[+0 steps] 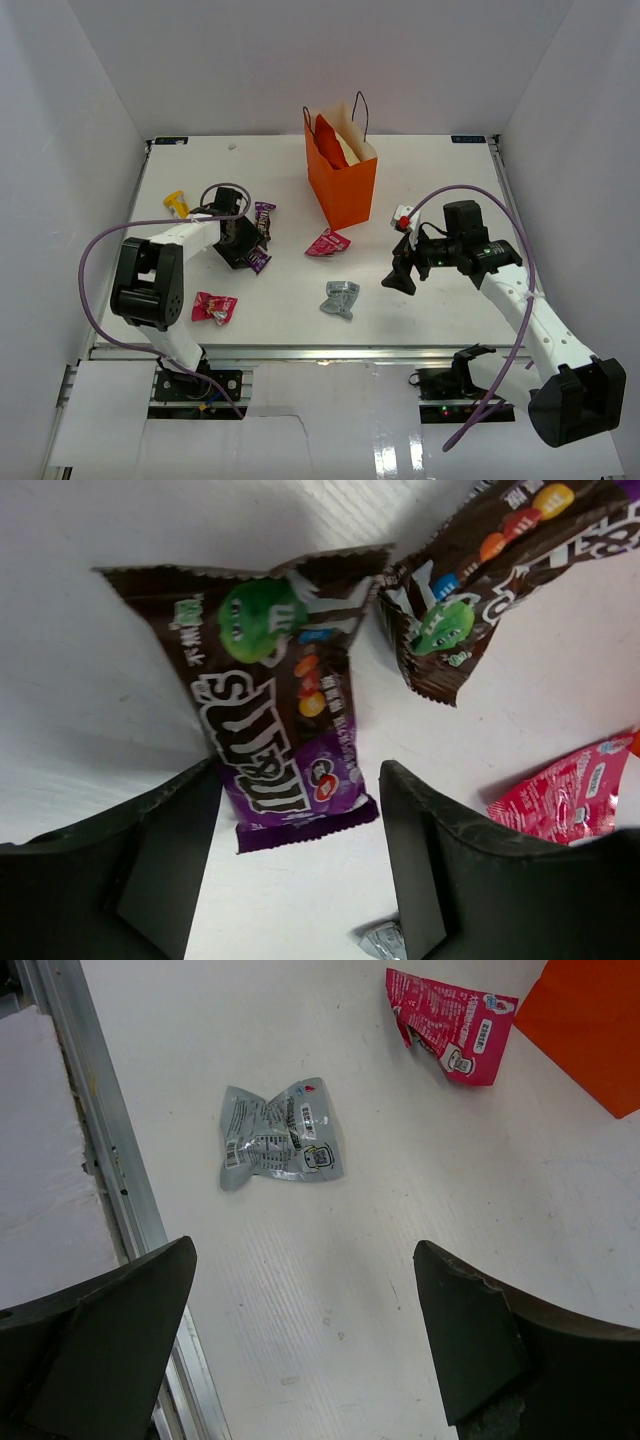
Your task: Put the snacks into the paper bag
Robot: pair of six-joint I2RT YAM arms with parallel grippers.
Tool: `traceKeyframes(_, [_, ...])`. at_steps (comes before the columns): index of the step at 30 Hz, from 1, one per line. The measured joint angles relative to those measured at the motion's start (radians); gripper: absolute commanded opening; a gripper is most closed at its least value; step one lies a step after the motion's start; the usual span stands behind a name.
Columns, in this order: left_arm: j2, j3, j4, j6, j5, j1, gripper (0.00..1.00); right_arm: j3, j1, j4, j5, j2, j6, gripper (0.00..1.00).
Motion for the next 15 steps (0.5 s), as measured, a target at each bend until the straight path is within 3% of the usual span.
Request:
traceKeyframes(3, [0.002, 0.003, -0.006, -0.003, -0.027, -0.002, 0.69, -0.005, -0.002, 0.001, -0.006, -0.003, 0.000, 0.95])
traceKeyframes(5, [0.002, 0.003, -0.010, -0.004, -0.045, -0.002, 0.60, -0.011, -0.006, 0.001, -0.011, -0.005, 0.001, 0.95])
traceKeyframes(11, [-0.009, -0.017, -0.011, 0.019, -0.101, -0.002, 0.24, -0.016, -0.011, -0.001, -0.014, -0.005, -0.003, 0.94])
traceKeyframes(15, [-0.049, -0.039, -0.012, 0.051, -0.132, -0.002, 0.16, -0.016, -0.011, -0.017, -0.016, -0.008, -0.032, 0.94])
